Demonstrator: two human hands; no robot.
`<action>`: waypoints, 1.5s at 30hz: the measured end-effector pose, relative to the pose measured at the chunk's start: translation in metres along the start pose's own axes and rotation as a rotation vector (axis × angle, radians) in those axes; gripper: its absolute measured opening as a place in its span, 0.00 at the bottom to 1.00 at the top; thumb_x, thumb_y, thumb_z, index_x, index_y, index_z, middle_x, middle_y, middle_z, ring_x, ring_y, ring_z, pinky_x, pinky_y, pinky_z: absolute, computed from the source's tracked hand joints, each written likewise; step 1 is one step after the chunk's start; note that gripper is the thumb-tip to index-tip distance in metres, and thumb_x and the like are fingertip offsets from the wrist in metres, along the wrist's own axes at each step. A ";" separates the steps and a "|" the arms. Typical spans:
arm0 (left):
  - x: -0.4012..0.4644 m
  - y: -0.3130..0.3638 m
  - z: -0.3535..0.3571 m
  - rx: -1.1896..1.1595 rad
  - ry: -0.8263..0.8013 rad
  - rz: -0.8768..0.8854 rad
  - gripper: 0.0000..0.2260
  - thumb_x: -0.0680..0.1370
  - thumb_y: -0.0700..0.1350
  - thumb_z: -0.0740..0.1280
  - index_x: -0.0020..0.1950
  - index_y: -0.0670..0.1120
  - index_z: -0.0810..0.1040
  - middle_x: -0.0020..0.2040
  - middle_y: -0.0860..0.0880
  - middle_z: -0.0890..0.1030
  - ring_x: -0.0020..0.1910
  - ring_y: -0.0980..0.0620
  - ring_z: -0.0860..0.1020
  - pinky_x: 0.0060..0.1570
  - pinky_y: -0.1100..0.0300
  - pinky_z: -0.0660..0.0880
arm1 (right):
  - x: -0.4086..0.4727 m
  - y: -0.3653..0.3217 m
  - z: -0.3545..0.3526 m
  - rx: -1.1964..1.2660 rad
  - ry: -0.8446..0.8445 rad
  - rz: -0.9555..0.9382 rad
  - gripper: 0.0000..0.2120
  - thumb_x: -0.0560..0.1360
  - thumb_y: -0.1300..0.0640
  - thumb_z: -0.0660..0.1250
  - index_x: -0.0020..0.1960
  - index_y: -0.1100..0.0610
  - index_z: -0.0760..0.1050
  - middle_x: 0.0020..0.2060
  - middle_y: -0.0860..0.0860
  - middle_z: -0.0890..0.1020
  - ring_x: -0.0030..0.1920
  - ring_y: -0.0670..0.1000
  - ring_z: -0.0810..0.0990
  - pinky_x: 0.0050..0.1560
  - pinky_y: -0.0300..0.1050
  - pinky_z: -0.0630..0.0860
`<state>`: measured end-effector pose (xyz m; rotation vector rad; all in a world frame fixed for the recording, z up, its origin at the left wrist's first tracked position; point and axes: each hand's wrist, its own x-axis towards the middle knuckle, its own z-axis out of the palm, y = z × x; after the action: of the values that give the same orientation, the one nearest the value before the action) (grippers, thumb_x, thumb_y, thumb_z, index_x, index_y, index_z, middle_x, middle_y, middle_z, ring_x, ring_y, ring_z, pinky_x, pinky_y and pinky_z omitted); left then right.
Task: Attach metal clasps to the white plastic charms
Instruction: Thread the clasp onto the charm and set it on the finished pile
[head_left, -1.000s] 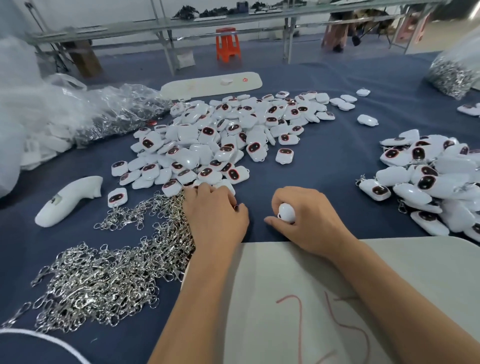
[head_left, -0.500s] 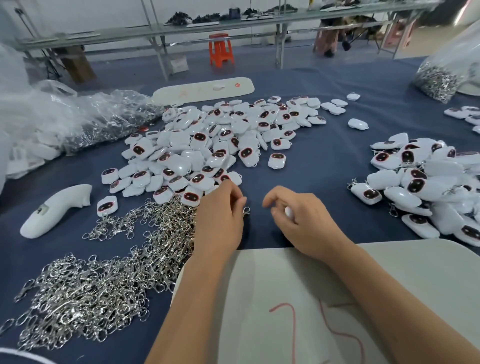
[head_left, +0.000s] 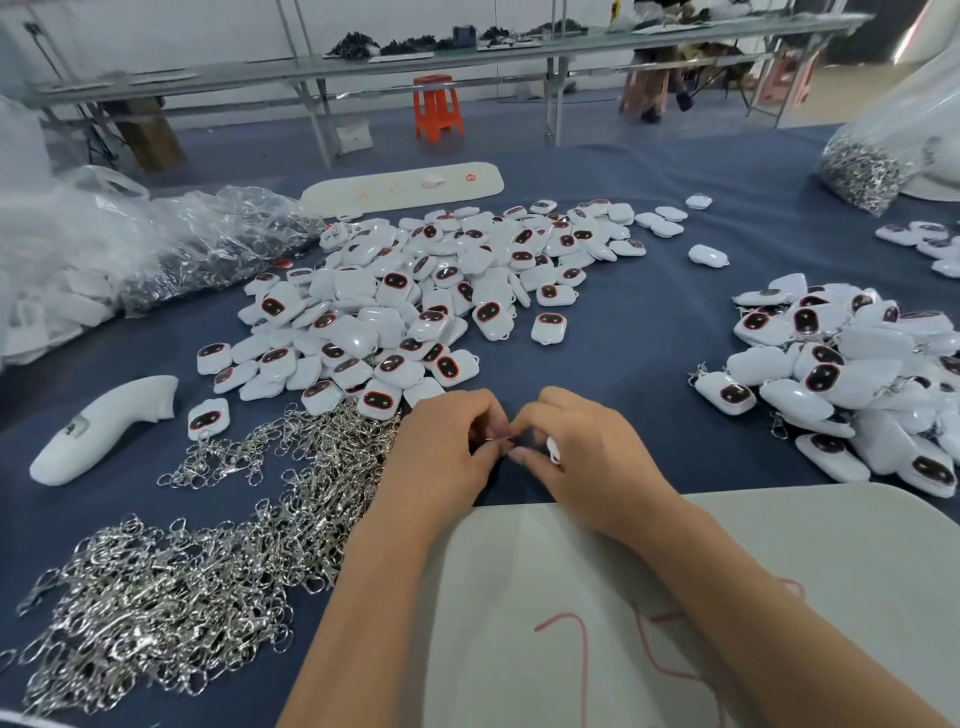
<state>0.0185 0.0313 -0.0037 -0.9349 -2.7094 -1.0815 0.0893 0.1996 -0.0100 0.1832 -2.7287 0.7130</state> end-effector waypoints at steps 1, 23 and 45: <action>0.000 0.002 0.001 -0.022 -0.002 0.019 0.11 0.71 0.40 0.75 0.40 0.53 0.77 0.36 0.57 0.78 0.37 0.57 0.76 0.39 0.55 0.74 | -0.001 0.001 -0.001 0.030 0.012 0.007 0.03 0.78 0.54 0.74 0.50 0.53 0.82 0.42 0.47 0.75 0.41 0.53 0.75 0.43 0.55 0.75; 0.008 0.020 0.022 -0.430 0.231 -0.196 0.06 0.77 0.39 0.73 0.42 0.49 0.84 0.37 0.57 0.84 0.38 0.56 0.82 0.44 0.66 0.76 | -0.001 0.008 -0.011 0.390 0.328 0.297 0.05 0.78 0.60 0.72 0.49 0.52 0.78 0.37 0.46 0.80 0.35 0.43 0.75 0.37 0.32 0.67; 0.004 0.039 0.024 -0.564 0.222 -0.059 0.06 0.75 0.36 0.74 0.42 0.46 0.84 0.37 0.51 0.84 0.39 0.45 0.80 0.42 0.55 0.78 | -0.004 0.008 -0.012 0.466 0.296 0.207 0.09 0.79 0.63 0.69 0.44 0.50 0.78 0.36 0.42 0.81 0.35 0.48 0.73 0.38 0.39 0.70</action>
<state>0.0407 0.0704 0.0030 -0.7289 -2.2984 -1.8900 0.0946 0.2131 -0.0049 -0.0988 -2.2847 1.3153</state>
